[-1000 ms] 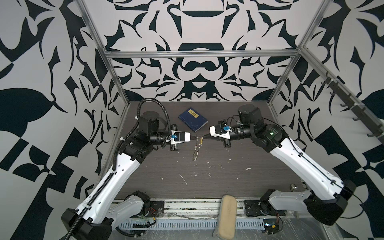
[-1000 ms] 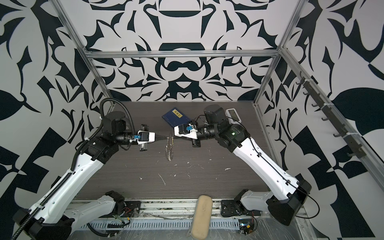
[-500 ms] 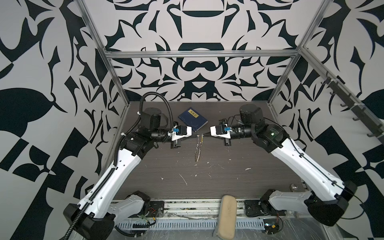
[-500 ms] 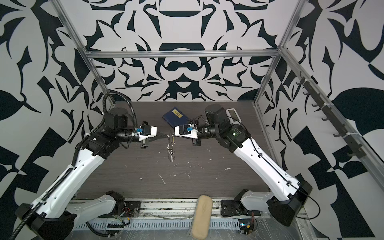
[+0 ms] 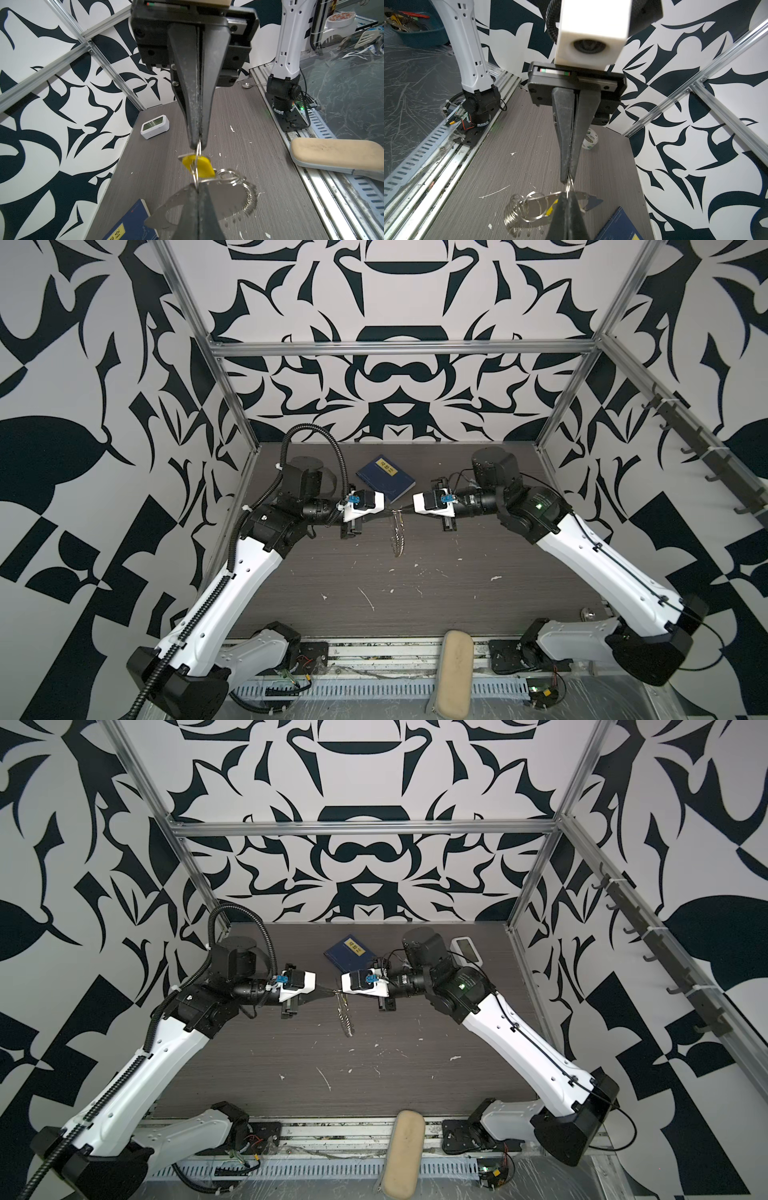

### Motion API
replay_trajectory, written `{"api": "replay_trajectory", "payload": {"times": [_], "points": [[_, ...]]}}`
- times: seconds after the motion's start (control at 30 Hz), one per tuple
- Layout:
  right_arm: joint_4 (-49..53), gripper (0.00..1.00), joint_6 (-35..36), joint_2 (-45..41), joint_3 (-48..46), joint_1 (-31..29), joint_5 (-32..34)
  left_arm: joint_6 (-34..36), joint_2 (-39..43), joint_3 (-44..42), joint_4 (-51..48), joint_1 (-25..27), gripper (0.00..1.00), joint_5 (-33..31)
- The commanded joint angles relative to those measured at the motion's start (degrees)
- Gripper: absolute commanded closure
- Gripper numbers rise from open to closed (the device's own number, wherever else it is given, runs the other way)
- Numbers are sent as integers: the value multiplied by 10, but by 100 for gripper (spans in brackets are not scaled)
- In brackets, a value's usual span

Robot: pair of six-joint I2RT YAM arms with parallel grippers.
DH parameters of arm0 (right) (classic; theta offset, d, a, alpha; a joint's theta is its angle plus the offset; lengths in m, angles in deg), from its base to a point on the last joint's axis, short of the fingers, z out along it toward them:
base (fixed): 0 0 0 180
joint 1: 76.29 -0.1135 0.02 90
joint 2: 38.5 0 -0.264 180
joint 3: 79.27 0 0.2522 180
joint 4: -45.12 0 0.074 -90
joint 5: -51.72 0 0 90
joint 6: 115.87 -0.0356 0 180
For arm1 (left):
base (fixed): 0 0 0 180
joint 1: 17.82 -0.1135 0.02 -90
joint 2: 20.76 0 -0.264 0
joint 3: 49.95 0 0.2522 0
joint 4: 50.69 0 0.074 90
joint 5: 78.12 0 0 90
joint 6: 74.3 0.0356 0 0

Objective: Remove the keys from the keyring

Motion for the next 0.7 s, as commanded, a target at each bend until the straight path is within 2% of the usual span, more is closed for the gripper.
{"api": "replay_trajectory", "payload": {"times": [0.0,0.17,0.4,0.53,0.67], "points": [[-43,100,-7,-4,34,-15,-30,-4,-9,18,-20,3,100,-19],[-37,100,-8,0,33,-22,-16,-49,-5,15,12,4,100,-38],[-53,100,-28,-6,16,-31,44,-178,13,-19,161,9,100,-104],[-84,100,-47,-9,4,-35,86,-219,14,-29,212,32,100,-164],[-101,100,-70,-2,7,-38,109,-275,13,-40,278,43,100,-177]]}}
